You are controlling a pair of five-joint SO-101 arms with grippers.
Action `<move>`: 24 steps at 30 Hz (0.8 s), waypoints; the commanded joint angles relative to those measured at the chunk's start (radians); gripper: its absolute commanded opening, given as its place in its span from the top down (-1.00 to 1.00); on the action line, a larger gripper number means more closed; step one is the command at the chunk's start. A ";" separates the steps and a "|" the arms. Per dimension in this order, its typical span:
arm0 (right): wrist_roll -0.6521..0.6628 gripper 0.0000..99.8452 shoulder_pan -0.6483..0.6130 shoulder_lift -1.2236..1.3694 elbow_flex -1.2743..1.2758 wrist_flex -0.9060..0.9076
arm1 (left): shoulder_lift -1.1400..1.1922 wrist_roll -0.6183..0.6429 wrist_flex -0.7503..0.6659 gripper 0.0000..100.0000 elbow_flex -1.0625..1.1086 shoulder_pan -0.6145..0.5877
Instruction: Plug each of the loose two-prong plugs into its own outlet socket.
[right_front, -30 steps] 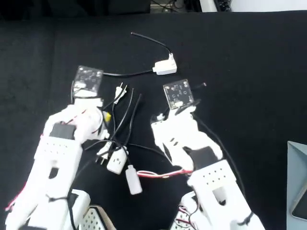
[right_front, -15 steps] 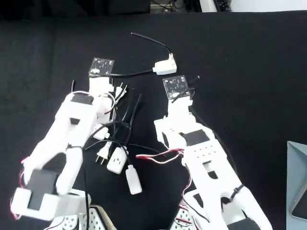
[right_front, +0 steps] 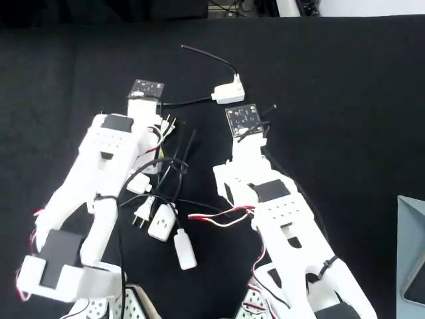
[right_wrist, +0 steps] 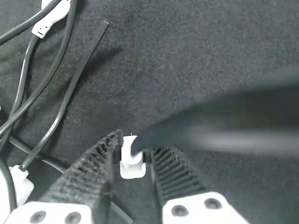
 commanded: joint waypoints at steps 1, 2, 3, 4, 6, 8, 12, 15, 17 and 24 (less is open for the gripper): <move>-0.011 0.98 0.015 0.004 -0.050 -0.017 | -0.084 -0.037 0.046 0.67 -0.044 -0.004; -0.011 0.98 0.015 0.004 -0.050 -0.017 | -0.103 -0.035 0.051 0.64 -0.028 -0.013; -0.011 0.98 0.015 0.004 -0.048 -0.017 | -0.117 -0.023 0.051 0.61 -0.012 -0.022; -0.011 0.98 0.015 0.004 -0.048 -0.017 | -0.127 -0.009 0.051 0.58 0.007 -0.036; -0.011 0.98 0.015 0.004 -0.047 -0.017 | -0.150 -0.005 0.051 0.54 0.036 -0.073; -0.011 0.98 0.015 0.004 -0.047 -0.017 | -0.160 -0.020 0.048 0.52 0.054 -0.116; -0.011 0.98 0.015 0.005 -0.047 -0.017 | -0.163 -0.359 0.028 0.51 0.059 -0.183; -0.011 0.98 0.015 0.008 -0.047 -0.017 | -0.163 -0.635 -0.048 0.54 0.087 -0.223; -0.011 0.98 0.015 0.008 -0.047 -0.017 | -0.163 -0.769 -0.103 0.58 0.116 -0.232; -0.011 0.98 0.015 0.010 -0.047 -0.017 | -0.173 -1.106 -0.269 0.60 0.265 -0.229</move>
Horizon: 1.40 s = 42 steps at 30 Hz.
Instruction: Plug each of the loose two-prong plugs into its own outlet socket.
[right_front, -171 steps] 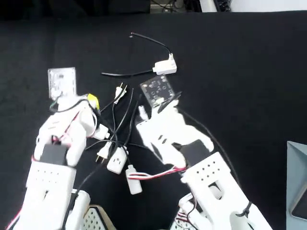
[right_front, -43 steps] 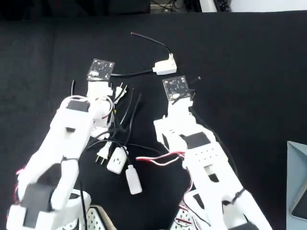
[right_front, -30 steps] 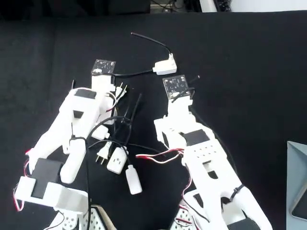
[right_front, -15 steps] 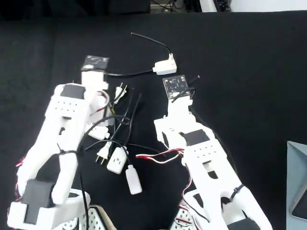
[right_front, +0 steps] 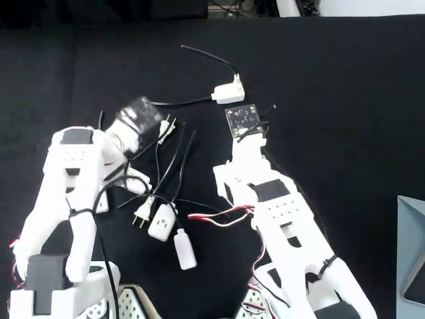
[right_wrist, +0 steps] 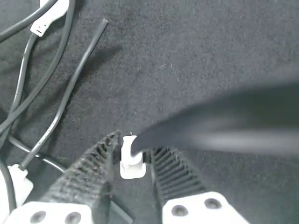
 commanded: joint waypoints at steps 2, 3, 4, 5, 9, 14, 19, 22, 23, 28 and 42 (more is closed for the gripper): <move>-0.011 0.98 0.015 0.002 -0.047 -0.017 | -0.034 -0.155 -0.144 0.59 0.081 -0.010; -0.011 0.98 0.015 0.002 -0.047 -0.017 | -0.034 -0.178 -0.183 0.59 0.108 -0.012; -0.011 0.98 0.015 0.002 -0.047 -0.017 | -0.034 -0.201 -0.218 0.59 0.137 -0.012; -0.011 0.98 0.015 0.002 -0.047 -0.017 | -0.034 -0.221 -0.242 0.59 0.154 -0.012; -0.011 0.98 0.015 0.002 -0.045 -0.017 | -0.034 -0.262 -0.272 0.59 0.176 -0.012; -0.011 0.98 0.015 0.002 -0.045 -0.017 | -0.080 -0.275 -0.272 0.59 0.180 -0.012; -0.011 0.98 0.015 0.002 -0.045 -0.017 | -0.219 -0.275 -0.216 0.59 0.242 0.002; -0.011 0.98 0.015 0.002 -0.045 -0.017 | -0.265 -0.276 -0.226 0.59 0.292 0.010; -0.011 0.98 0.015 0.002 -0.045 -0.017 | -0.265 -0.276 -0.242 0.58 0.311 0.013; -0.011 0.98 0.015 0.002 -0.045 -0.017 | -0.241 -0.265 -0.367 0.47 0.369 0.024; -0.011 0.98 0.015 0.004 -0.045 -0.017 | 0.072 -0.164 -0.569 0.47 0.303 0.093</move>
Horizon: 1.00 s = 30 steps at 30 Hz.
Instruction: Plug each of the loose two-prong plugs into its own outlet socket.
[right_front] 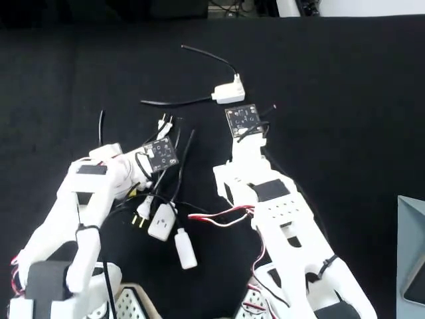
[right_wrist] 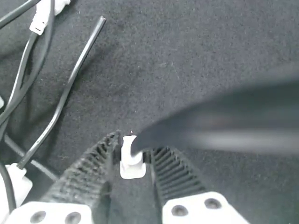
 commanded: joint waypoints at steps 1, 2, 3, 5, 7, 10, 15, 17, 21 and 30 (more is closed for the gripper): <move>-0.011 0.98 0.015 0.004 -0.045 -0.017 | 0.054 0.021 -0.064 0.49 -0.045 0.031; -0.011 0.98 0.015 0.004 -0.045 -0.017 | 0.055 0.021 -0.083 0.52 -0.041 0.031; -0.011 0.98 0.015 0.004 -0.045 -0.017 | 0.054 0.021 -0.097 0.57 -0.036 0.031; -0.009 0.98 0.015 0.004 -0.045 -0.017 | 0.054 0.021 -0.109 0.64 -0.036 0.033; -0.009 0.98 0.015 0.004 -0.045 -0.017 | 0.054 0.020 -0.109 0.69 -0.039 0.035; -0.009 0.98 0.015 0.004 -0.045 -0.017 | 0.061 0.020 -0.110 0.71 -0.041 0.048; -0.009 0.98 0.015 0.004 -0.044 -0.015 | 0.052 0.023 -0.101 0.71 -0.045 0.054; -0.009 0.98 0.015 0.004 -0.044 -0.015 | 0.051 0.048 -0.101 0.70 -0.054 0.047; -0.009 0.98 0.015 0.004 -0.044 -0.015 | -0.006 0.143 -0.087 0.62 -0.062 0.035; -0.011 0.98 0.015 0.004 -0.044 -0.015 | -0.048 0.199 0.157 0.38 -0.257 0.036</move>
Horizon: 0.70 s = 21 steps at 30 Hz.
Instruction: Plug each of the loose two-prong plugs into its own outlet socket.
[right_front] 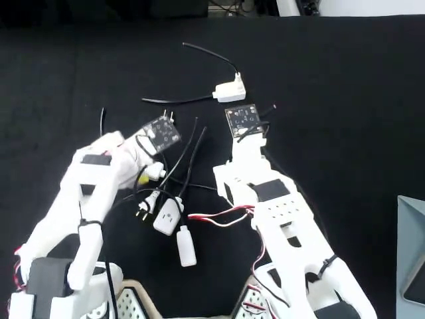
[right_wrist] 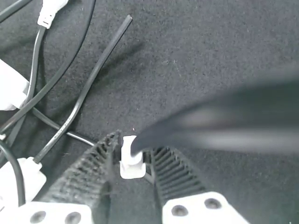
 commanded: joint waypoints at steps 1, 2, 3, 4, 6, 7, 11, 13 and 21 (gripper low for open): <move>-0.011 0.98 0.015 0.004 -0.044 -0.015 | 0.034 -0.023 0.092 0.38 -0.156 0.007; -0.011 0.98 0.015 0.004 -0.044 -0.015 | 0.068 -0.043 0.118 0.38 -0.194 0.012; -0.011 0.98 0.015 0.004 -0.044 -0.015 | 0.104 -0.061 0.147 0.38 -0.234 0.012; -0.011 0.98 0.015 0.004 -0.042 -0.015 | 0.144 -0.083 0.180 0.38 -0.275 0.012; -0.009 0.98 0.015 0.004 -0.036 -0.015 | 0.227 -0.124 0.241 0.39 -0.363 0.012; -0.008 0.98 0.015 0.004 -0.036 -0.015 | 0.265 -0.138 0.273 0.39 -0.406 0.012; -0.006 0.97 0.015 0.004 -0.036 -0.015 | 0.381 -0.178 0.361 0.39 -0.542 0.016; -0.005 0.97 0.015 0.004 -0.036 -0.015 | 0.423 -0.178 0.362 0.39 -0.585 0.016; -0.005 0.97 0.015 0.004 -0.035 -0.015 | 0.526 -0.175 0.359 0.42 -0.641 0.058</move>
